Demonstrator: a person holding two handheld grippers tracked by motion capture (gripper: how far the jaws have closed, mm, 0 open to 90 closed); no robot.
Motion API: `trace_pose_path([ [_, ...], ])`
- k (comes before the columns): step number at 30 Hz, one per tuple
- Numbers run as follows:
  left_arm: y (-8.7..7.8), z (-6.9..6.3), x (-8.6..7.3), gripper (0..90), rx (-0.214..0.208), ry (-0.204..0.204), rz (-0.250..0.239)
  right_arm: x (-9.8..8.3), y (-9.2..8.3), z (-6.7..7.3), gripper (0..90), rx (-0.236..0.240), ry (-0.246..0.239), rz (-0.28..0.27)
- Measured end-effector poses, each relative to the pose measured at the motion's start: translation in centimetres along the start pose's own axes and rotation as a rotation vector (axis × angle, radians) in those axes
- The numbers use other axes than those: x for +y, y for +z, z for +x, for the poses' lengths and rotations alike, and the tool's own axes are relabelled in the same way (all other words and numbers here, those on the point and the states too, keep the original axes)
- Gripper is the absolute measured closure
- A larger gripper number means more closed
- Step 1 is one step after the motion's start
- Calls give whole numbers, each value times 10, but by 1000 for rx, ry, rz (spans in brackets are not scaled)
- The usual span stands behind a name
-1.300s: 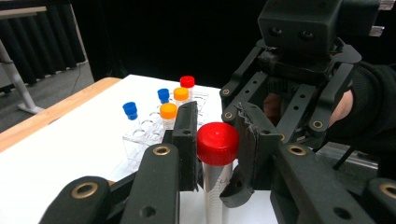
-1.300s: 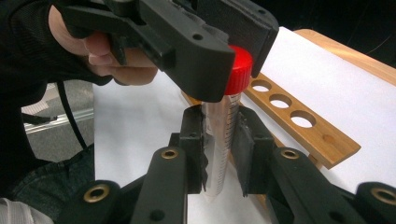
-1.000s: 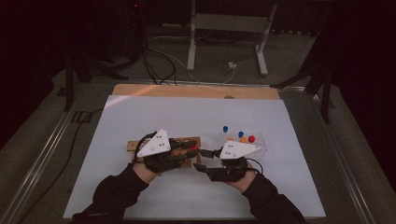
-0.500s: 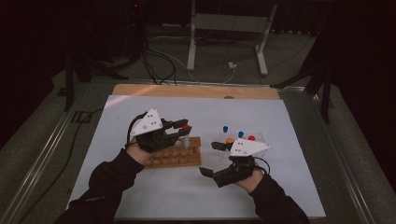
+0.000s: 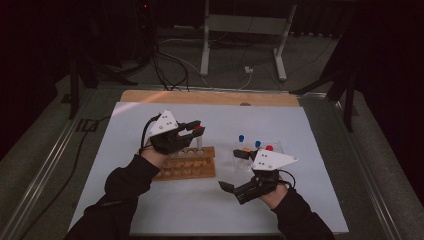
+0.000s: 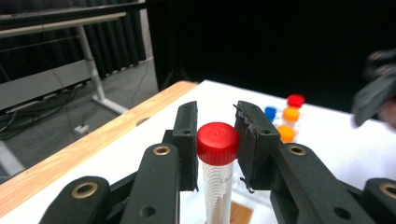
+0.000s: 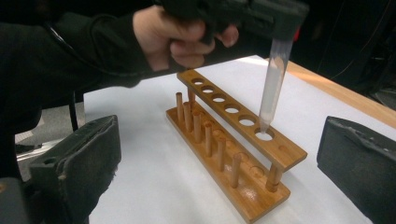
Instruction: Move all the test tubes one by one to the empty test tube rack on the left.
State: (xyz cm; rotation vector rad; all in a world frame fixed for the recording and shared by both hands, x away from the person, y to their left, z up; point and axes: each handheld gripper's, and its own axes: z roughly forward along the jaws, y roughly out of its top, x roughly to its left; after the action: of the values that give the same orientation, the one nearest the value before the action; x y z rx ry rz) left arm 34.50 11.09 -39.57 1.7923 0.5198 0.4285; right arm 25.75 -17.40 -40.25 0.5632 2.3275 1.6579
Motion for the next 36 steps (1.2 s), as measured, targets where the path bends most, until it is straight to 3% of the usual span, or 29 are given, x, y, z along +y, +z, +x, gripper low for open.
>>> trace_pose_path([
  [9, 11, -1, -19, 720, 10, -52, 21, -1, -3, -2, 0, -3, 10, 2],
  [15, 16, -5, -33, 720, 14, -61, 51, 0, -5, -1, 0, 2, 8, -3],
  [20, 16, -5, -40, 720, 26, -83, 43, 0, -5, -1, 0, 9, 9, -2],
  [36, 21, -11, -54, 720, 43, -73, 61, -2, -11, 1, 0, 18, 8, 8],
])
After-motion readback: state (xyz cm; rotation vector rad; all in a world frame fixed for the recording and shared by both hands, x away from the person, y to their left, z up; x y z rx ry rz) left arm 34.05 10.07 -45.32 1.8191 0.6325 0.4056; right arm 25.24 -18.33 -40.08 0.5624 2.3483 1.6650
